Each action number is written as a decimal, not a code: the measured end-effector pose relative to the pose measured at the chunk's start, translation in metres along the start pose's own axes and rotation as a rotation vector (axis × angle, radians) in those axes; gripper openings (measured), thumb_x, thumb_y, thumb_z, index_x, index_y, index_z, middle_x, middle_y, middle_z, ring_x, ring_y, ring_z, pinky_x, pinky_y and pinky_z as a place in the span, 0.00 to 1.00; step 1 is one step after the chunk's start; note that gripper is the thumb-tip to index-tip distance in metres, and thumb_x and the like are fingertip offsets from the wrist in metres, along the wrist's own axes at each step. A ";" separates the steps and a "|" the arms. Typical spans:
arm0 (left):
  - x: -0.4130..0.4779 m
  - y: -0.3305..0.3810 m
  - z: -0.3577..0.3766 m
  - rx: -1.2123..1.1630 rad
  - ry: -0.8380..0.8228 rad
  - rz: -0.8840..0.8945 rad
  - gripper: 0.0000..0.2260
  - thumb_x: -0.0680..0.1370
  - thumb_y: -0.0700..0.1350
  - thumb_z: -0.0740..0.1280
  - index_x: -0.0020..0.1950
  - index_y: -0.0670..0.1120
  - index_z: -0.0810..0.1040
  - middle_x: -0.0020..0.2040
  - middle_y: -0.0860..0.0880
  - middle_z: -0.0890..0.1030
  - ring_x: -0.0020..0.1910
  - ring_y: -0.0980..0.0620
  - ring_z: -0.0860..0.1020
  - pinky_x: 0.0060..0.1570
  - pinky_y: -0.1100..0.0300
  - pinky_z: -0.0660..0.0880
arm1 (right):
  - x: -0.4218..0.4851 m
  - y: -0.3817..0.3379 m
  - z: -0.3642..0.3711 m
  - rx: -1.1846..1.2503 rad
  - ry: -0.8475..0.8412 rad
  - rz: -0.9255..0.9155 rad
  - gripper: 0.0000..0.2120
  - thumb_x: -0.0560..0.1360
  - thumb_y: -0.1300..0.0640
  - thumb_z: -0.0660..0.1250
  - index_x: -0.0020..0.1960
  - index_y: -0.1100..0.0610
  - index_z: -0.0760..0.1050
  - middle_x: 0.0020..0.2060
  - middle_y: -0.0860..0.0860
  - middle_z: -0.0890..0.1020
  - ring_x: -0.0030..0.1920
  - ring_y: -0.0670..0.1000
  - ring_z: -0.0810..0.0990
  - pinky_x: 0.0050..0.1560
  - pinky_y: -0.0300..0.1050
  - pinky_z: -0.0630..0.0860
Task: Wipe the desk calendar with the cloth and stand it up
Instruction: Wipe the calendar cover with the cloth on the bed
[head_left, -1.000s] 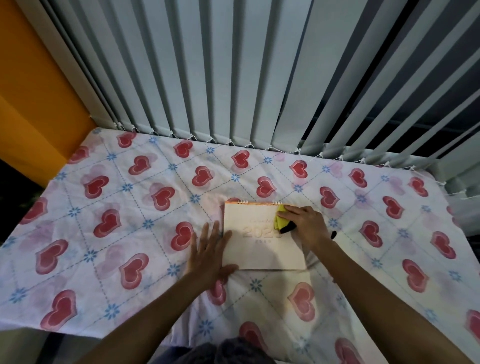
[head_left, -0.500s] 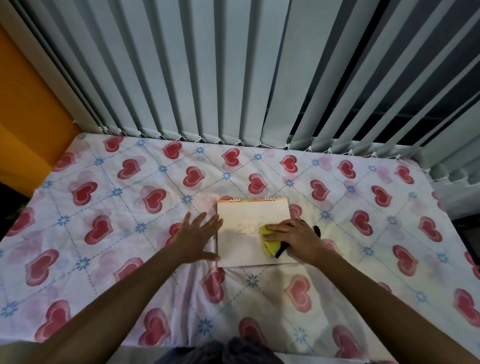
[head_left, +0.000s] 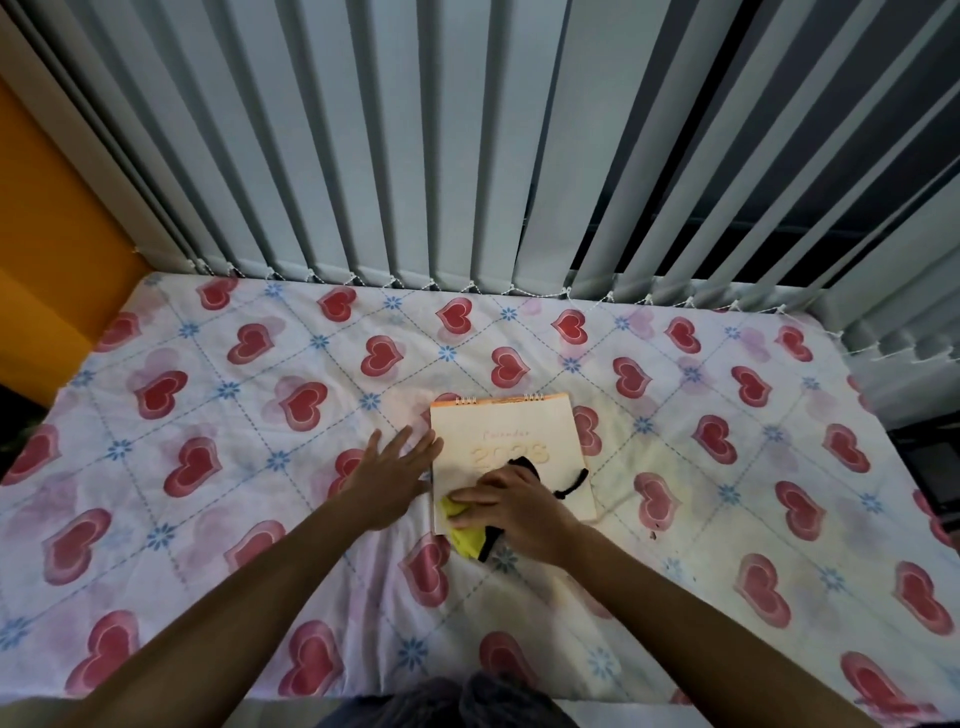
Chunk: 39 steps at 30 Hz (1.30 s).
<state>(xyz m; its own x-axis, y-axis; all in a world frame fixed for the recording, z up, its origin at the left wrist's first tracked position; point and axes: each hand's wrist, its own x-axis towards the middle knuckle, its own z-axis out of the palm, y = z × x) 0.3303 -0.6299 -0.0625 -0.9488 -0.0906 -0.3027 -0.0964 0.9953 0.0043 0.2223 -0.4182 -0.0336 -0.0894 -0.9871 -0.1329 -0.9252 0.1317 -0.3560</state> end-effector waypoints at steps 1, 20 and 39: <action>0.000 0.000 -0.002 -0.032 0.014 -0.033 0.24 0.82 0.52 0.52 0.77 0.52 0.49 0.79 0.50 0.53 0.78 0.44 0.50 0.72 0.37 0.48 | -0.009 0.004 -0.003 0.004 -0.012 -0.021 0.30 0.69 0.68 0.66 0.65 0.42 0.73 0.69 0.41 0.72 0.63 0.54 0.69 0.64 0.52 0.63; -0.003 0.010 -0.027 -0.158 -0.020 -0.133 0.29 0.78 0.64 0.53 0.76 0.54 0.54 0.78 0.53 0.57 0.78 0.47 0.49 0.73 0.40 0.42 | -0.011 -0.005 -0.005 -0.017 -0.055 -0.020 0.30 0.71 0.67 0.66 0.67 0.42 0.71 0.70 0.42 0.71 0.63 0.55 0.68 0.63 0.52 0.63; 0.038 0.107 0.001 -0.182 0.041 -0.103 0.35 0.76 0.68 0.50 0.76 0.57 0.37 0.79 0.44 0.40 0.77 0.39 0.41 0.73 0.39 0.44 | -0.091 0.064 -0.026 -0.022 0.064 0.439 0.29 0.69 0.69 0.67 0.63 0.43 0.74 0.67 0.44 0.75 0.58 0.56 0.74 0.52 0.50 0.72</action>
<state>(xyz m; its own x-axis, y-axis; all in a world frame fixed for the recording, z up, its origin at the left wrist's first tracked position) 0.2843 -0.5267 -0.0743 -0.9424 -0.1961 -0.2711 -0.2423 0.9587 0.1487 0.1611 -0.3225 -0.0202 -0.4980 -0.8416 -0.2092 -0.8017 0.5388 -0.2587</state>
